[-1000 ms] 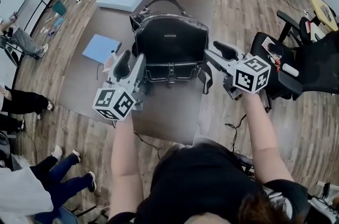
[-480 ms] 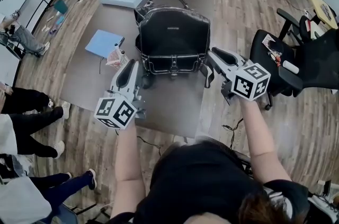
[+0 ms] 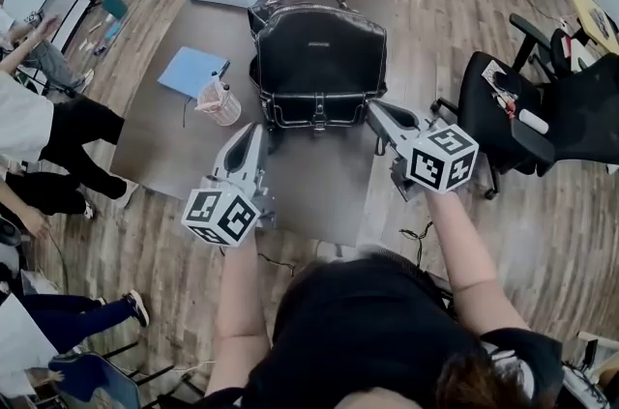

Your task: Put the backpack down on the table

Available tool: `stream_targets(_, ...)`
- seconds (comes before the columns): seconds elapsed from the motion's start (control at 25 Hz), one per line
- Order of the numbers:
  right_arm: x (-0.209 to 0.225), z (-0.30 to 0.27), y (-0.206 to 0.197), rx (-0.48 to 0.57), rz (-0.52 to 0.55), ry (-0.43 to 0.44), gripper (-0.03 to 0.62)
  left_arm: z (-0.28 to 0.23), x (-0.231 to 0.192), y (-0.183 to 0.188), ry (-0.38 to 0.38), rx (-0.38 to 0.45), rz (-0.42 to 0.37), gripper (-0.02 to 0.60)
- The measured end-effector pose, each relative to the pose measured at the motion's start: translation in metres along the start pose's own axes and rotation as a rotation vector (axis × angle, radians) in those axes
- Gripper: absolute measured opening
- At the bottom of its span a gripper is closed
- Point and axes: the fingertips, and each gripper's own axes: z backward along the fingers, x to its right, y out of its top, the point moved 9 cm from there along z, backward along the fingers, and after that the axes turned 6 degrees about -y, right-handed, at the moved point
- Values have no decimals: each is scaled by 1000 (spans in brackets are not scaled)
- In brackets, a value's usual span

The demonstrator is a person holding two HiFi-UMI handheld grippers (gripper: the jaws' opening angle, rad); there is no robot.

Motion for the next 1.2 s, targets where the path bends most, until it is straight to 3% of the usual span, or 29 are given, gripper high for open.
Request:
stream_targets(0.6,-6,-6,-18,-44,-32,-14,18,1,0,-23,149,-90,33,31)
stream_targets(1.2,-4,-12,-14,-50,-16,-43,17,-13,-2,-23,152,-128,40,29)
